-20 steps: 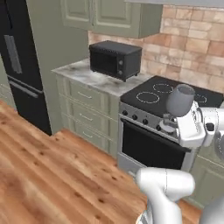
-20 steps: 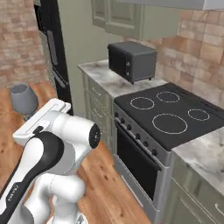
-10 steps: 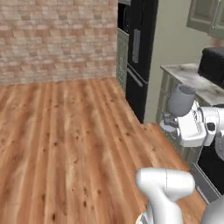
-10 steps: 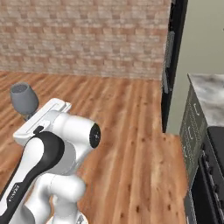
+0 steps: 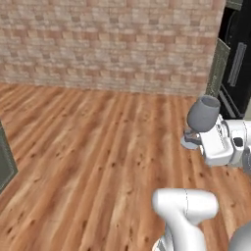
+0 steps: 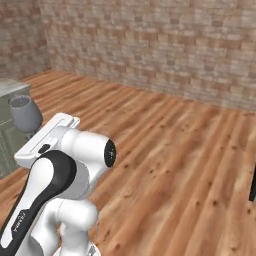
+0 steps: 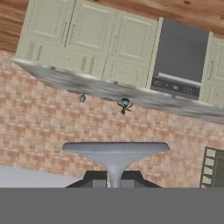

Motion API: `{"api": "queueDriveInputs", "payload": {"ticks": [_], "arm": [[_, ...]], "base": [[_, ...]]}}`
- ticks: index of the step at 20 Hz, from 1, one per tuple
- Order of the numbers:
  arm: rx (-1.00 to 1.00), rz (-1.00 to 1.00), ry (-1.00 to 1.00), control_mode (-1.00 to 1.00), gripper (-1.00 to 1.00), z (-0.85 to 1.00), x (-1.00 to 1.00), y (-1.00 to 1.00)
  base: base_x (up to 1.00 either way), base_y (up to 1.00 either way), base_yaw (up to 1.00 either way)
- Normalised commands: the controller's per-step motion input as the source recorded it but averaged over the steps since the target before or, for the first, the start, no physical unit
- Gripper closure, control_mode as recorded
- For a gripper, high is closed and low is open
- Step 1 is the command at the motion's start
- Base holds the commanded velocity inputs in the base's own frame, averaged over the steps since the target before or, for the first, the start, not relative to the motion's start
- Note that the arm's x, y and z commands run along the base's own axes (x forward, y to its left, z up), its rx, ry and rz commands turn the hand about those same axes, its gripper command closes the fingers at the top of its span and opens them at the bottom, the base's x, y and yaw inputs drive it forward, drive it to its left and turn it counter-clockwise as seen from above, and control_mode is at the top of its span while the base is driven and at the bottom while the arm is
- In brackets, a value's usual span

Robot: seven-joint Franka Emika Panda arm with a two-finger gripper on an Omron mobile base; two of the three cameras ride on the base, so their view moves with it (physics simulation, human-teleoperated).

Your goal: Retrieve the wine glasses from the counter and place one next to each plate.

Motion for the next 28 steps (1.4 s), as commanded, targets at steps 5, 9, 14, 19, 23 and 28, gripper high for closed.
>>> {"api": "queueDriveInputs", "payload": {"ticks": [5, 9, 14, 19, 23, 28], "arm": [[0.00, 0.00, 0.00, 1.00, 1.00, 0.00, 0.00, 0.00], [0.00, 0.00, 0.00, 1.00, 1.00, 0.00, 0.00, 0.00], [0.00, 0.00, 0.00, 1.00, 1.00, 0.00, 0.00, 0.00], [0.00, 0.00, 0.00, 1.00, 1.00, 0.00, 0.00, 0.00], [0.00, 0.00, 0.00, 1.00, 1.00, 0.00, 0.00, 0.00], [0.00, 0.00, 0.00, 1.00, 1.00, 0.00, 0.00, 0.00]], "base": [[1.00, 0.02, 0.42], [1.00, 0.02, 0.44], [1.00, 0.00, 0.47], [1.00, 0.00, 0.49], [1.00, -0.03, 0.51], [1.00, -0.30, 0.48]]}}
